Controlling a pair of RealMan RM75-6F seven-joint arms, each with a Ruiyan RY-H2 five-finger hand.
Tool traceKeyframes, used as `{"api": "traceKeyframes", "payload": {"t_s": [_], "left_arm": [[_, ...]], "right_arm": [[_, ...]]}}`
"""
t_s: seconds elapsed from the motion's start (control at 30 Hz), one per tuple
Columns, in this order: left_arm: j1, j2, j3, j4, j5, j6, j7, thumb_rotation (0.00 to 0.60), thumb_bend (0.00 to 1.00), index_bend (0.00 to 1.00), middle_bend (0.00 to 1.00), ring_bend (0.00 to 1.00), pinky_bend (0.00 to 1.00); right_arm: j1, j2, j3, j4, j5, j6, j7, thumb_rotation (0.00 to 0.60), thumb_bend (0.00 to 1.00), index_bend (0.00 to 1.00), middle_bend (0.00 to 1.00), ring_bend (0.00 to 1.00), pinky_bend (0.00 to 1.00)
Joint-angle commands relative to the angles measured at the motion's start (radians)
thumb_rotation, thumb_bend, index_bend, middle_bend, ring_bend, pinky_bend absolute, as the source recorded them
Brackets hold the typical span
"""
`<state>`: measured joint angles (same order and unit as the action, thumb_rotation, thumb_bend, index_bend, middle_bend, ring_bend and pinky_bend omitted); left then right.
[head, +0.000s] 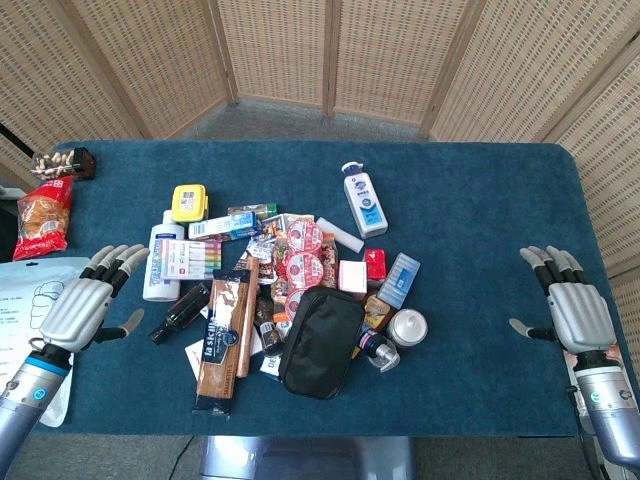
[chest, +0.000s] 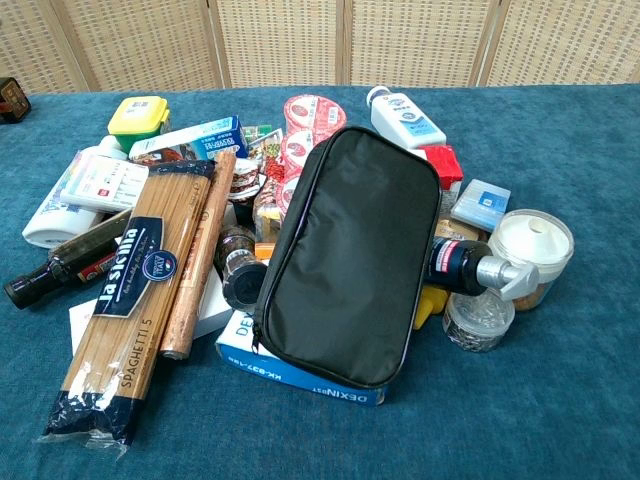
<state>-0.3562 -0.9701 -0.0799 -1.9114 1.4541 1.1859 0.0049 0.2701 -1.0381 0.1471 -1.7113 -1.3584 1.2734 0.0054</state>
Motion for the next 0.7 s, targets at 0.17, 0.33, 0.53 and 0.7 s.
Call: {"api": "traceKeyframes", "payload": {"t_s": [0.17, 0.33, 0.53, 0.7], "left_arm": [[-0.024, -0.021, 0.0, 0.026, 0.014, -0.023, -0.02, 0.6, 0.43, 0.0, 0.0, 0.0, 0.0], [-0.027, -0.011, -0.017, 0.004, -0.003, -0.009, -0.037, 0.6, 0.43, 0.0, 0.0, 0.0, 0.0], [-0.027, 0.005, -0.015, 0.002, -0.001, -0.006, -0.031, 0.6, 0.43, 0.0, 0.0, 0.0, 0.0], [-0.016, 0.008, -0.003, 0.019, 0.008, 0.004, -0.054, 0.6, 0.43, 0.0, 0.0, 0.0, 0.0]], "right_arm": [[0.007, 0.002, -0.004, -0.012, -0.003, -0.011, -0.01, 0.6, 0.12, 0.0, 0.0, 0.0, 0.02], [0.005, 0.037, -0.008, -0.015, -0.015, -0.022, 0.037, 0.6, 0.12, 0.0, 0.0, 0.0, 0.02], [0.013, 0.051, 0.001, -0.003, -0.013, -0.035, 0.09, 0.6, 0.12, 0.0, 0.0, 0.0, 0.02], [0.007, 0.037, 0.009, 0.007, -0.016, -0.008, 0.106, 0.6, 0.12, 0.0, 0.0, 0.0, 0.02]]}}
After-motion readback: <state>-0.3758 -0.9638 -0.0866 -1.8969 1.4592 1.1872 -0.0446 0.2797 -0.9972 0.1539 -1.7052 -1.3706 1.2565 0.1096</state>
